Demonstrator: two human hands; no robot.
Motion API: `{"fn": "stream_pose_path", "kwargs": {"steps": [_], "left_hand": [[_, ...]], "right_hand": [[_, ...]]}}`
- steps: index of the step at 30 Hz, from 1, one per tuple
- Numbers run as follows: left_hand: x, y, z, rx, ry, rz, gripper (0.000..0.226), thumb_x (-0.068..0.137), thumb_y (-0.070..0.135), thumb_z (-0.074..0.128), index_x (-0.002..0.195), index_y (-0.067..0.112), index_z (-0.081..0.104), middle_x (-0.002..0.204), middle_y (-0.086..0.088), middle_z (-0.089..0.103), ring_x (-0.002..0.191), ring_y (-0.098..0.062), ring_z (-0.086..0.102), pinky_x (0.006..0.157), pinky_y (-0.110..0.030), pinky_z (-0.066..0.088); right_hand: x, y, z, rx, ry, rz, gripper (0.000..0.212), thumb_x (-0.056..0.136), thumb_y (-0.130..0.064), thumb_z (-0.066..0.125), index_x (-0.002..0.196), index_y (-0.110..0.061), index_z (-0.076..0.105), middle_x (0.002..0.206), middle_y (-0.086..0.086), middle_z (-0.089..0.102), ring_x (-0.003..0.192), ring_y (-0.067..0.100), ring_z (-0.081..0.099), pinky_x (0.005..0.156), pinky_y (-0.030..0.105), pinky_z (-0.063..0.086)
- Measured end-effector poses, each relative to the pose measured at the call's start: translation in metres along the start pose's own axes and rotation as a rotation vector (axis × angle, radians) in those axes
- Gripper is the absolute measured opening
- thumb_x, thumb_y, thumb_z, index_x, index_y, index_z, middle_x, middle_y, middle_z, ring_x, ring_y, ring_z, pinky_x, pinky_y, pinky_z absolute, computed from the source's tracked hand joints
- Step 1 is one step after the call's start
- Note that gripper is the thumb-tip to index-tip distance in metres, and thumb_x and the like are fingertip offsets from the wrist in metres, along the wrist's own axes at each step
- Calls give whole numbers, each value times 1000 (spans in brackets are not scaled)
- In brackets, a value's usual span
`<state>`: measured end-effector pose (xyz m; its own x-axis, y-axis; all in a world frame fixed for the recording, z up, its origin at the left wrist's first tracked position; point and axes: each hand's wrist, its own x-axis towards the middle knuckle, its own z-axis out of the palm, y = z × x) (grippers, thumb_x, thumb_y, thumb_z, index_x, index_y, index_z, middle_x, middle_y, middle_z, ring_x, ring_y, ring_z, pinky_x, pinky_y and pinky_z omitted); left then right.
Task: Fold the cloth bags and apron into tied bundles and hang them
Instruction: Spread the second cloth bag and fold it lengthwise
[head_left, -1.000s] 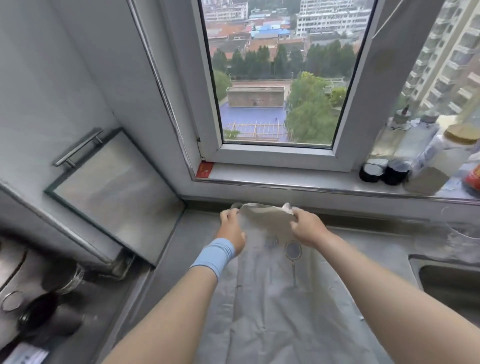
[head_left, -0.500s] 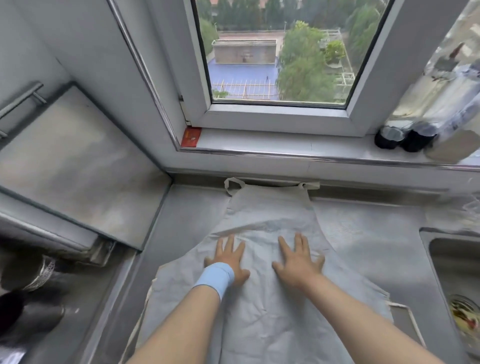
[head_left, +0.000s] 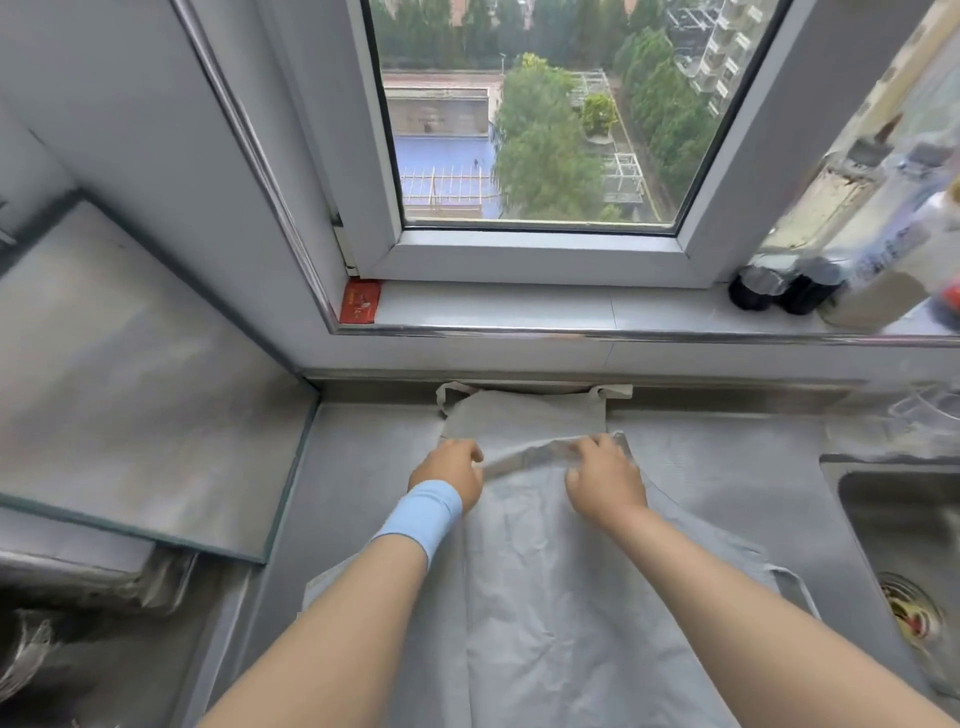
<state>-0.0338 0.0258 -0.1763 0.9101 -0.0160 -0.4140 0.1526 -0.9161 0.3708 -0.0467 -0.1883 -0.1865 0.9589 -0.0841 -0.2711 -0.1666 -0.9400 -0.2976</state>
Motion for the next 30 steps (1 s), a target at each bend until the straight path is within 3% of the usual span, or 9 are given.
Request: {"fn": "stream_pose_path", "kwargs": {"steps": [4, 8, 10, 15, 19, 21, 23, 26, 30], "left_hand": [[28, 11, -14, -90, -11, -34, 43, 94, 27, 46, 137, 23, 45, 145, 0, 40, 125, -23, 49, 104, -37, 40], [55, 24, -10, -140, -34, -103, 64, 94, 26, 50, 150, 15, 20, 157, -5, 16, 135, -27, 39, 107, -38, 36], [64, 27, -8, -195, -38, -152, 70, 93, 26, 53, 151, 12, 16, 158, -7, 13, 137, -28, 36, 110, -38, 33], [84, 27, -5, -456, 26, -290, 57, 88, 26, 58, 139, 20, 34, 143, -11, 40, 115, -37, 56, 100, -43, 46], [84, 24, -11, -398, 56, -278, 34, 90, 25, 59, 121, 11, 56, 127, -13, 59, 114, -33, 57, 93, -33, 44], [77, 24, -20, -433, 81, -239, 11, 88, 24, 58, 89, 14, 64, 96, -13, 65, 90, -33, 61, 77, -29, 46], [67, 23, -31, -561, 102, -195, 9, 82, 21, 63, 75, 15, 62, 76, -5, 57, 70, -26, 52, 68, -27, 44], [42, 22, -52, -714, 138, -113, 12, 71, 18, 73, 81, 13, 68, 71, 0, 61, 65, -19, 52, 69, -34, 54], [-3, 17, -67, -703, 131, 29, 18, 69, 13, 74, 82, 22, 64, 78, 6, 68, 66, -12, 58, 61, -23, 47]], "right_hand": [[29, 0, -21, 264, 100, 145, 34, 94, -17, 47, 127, -17, 54, 137, 6, 40, 106, 31, 57, 79, 32, 41], [69, 11, -28, 463, 49, 237, 28, 91, -15, 51, 114, -18, 67, 128, 6, 57, 106, 28, 62, 86, 25, 41], [83, 14, -25, 563, -21, 262, 29, 90, -15, 54, 114, -17, 69, 116, 5, 68, 101, 27, 67, 89, 26, 48], [97, 10, -18, 725, 15, 236, 29, 83, -8, 58, 103, -16, 77, 82, -2, 72, 77, 15, 65, 74, 24, 50], [92, 1, -28, 873, 99, 140, 29, 78, 1, 61, 80, -24, 74, 89, -13, 73, 77, 9, 71, 75, 22, 55], [88, -1, -36, 922, 130, 110, 32, 77, 4, 62, 92, -22, 70, 90, -5, 73, 71, 6, 68, 75, 22, 55], [83, -1, -44, 927, 146, 90, 48, 75, 4, 64, 115, -23, 63, 86, -3, 71, 76, 10, 67, 83, 30, 55], [69, 0, -60, 818, 177, 69, 51, 77, 0, 62, 125, -18, 65, 93, -4, 70, 92, 15, 65, 90, 30, 51], [32, -1, -77, 616, 200, -22, 32, 82, -3, 55, 93, -24, 77, 89, -9, 61, 83, 12, 58, 71, 20, 38]]}}
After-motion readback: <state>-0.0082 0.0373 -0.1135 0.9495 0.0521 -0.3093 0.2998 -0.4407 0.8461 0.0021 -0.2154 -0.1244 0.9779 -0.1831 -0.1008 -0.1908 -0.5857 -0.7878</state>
